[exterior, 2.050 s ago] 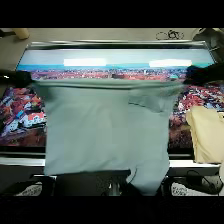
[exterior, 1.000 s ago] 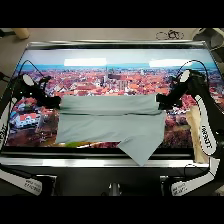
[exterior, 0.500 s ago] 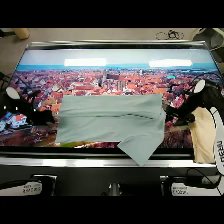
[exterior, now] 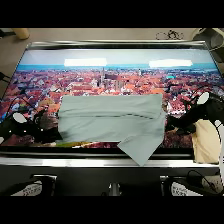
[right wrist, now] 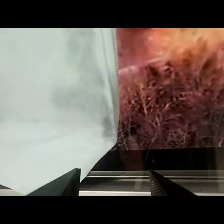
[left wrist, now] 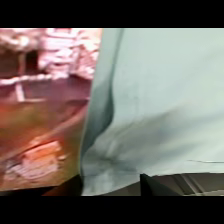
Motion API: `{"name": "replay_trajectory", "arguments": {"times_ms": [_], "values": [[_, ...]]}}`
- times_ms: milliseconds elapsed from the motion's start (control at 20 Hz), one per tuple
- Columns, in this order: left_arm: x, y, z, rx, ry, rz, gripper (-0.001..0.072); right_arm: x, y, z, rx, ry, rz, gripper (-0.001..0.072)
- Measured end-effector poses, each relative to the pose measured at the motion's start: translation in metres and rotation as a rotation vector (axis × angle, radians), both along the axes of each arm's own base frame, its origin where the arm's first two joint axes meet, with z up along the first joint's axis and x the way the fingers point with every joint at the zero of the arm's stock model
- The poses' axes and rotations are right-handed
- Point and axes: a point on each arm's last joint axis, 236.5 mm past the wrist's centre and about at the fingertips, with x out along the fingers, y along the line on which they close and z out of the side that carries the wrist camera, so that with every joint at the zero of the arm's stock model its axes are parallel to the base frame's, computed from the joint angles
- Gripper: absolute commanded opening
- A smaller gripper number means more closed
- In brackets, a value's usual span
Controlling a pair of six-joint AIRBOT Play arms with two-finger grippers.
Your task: Fold the shirts.
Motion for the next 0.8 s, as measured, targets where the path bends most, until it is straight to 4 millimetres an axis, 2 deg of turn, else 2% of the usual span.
{"name": "replay_trajectory", "arguments": {"times_ms": [50, 150, 350, 400, 650, 700, 750, 800], "values": [[0.002, -0.002, -0.002, 0.000, -0.012, 0.003, 0.0124, -0.004, 0.001, -0.001, 0.001, 0.004, 0.000, 0.0457], [0.004, -0.006, -0.006, -0.003, -0.023, 0.004, 0.0027, -0.016, 0.005, -0.007, 0.009, 0.014, -0.005, 0.0497], [0.010, -0.009, -0.006, -0.002, -0.044, 0.004, 0.0026, -0.051, 0.034, -0.026, 0.105, 0.026, -0.023, 0.0484], [0.011, -0.009, -0.006, -0.001, -0.048, 0.005, 0.0026, -0.057, 0.038, -0.032, 0.116, 0.024, -0.030, 0.0420], [0.012, -0.009, -0.006, 0.000, -0.053, 0.004, 0.0026, -0.063, 0.058, -0.054, 0.172, -0.018, -0.106, 0.0403], [0.012, -0.009, -0.006, 0.000, -0.053, 0.003, 0.0027, -0.064, 0.062, -0.055, 0.187, -0.019, -0.123, 0.0350], [0.012, -0.009, -0.006, 0.000, -0.053, 0.004, 0.0027, -0.063, 0.064, -0.057, 0.196, -0.027, -0.137, 0.0212], [0.012, -0.009, -0.006, 0.000, -0.053, 0.003, 0.0026, -0.061, 0.066, -0.060, 0.200, -0.038, -0.151, 0.0019]]}}
